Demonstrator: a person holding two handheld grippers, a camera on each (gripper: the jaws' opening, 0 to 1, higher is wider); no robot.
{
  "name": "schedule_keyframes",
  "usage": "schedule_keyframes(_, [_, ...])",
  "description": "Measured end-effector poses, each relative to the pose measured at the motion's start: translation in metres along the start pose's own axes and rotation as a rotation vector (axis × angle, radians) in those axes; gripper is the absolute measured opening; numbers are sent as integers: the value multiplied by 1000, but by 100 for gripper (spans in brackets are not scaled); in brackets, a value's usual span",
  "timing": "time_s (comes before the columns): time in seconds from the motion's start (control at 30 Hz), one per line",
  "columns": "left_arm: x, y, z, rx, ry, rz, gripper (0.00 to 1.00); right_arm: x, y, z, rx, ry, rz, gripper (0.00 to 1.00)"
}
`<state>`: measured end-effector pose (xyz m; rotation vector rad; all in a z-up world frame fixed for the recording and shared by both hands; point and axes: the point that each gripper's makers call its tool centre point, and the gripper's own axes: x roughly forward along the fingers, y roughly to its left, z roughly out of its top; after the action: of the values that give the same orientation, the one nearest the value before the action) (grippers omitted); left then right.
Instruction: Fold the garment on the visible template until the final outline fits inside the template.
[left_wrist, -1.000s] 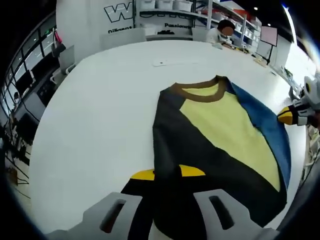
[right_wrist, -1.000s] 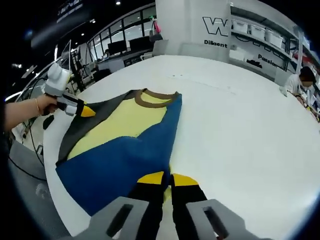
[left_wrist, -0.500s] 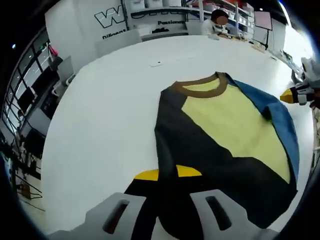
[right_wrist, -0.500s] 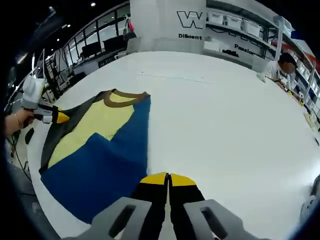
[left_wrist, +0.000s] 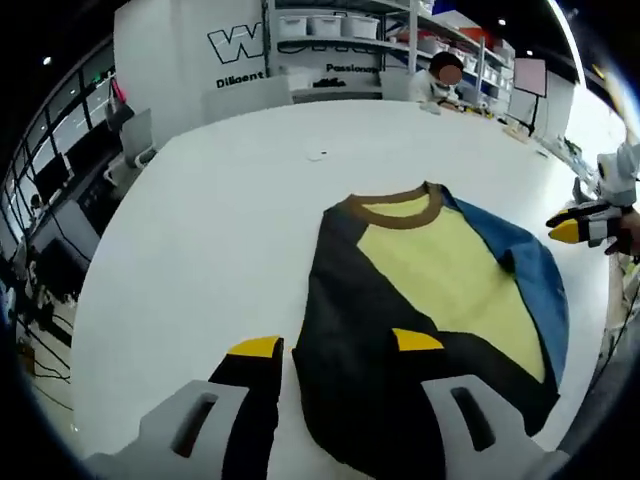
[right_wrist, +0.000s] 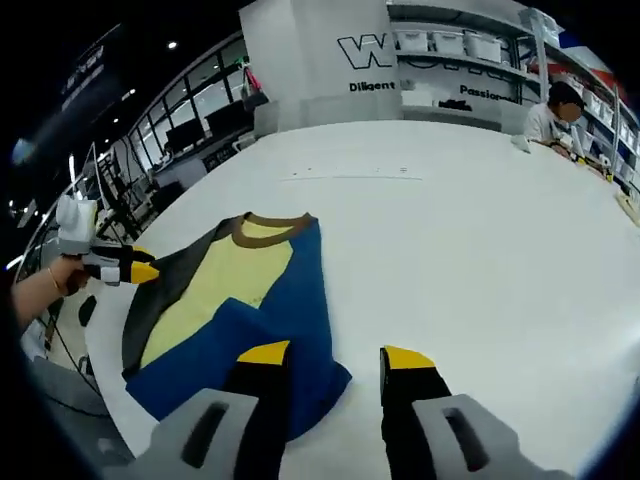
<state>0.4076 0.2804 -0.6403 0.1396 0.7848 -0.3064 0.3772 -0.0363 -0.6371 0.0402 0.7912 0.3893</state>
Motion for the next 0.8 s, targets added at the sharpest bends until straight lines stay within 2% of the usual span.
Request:
schedule_keyframes(0.13, [-15, -11, -4, 14, -15, -28, 51, -5, 15, -5, 3, 7, 27, 45])
schedule_keyframes(0.23, [-27, -20, -11, 58, -4, -41, 53, -9, 30, -12, -15, 18, 52, 48])
schedule_keyframes(0.4, [-41, -33, -14, 26, -24, -75, 56, -14, 45, -22, -24, 26, 72, 54])
schedule_keyframes(0.53, [-49, -43, -18, 44, -22, -84, 60, -16, 62, -33, -31, 34, 99, 59])
schedule_keyframes(0.57, [-53, -49, -18, 56, -37, -98, 61, -17, 65, -35, -37, 36, 104, 60])
schedule_keyframes(0.8, [-65, -78, -33, 102, -26, -167, 73, -19, 88, -52, -50, 51, 145, 76])
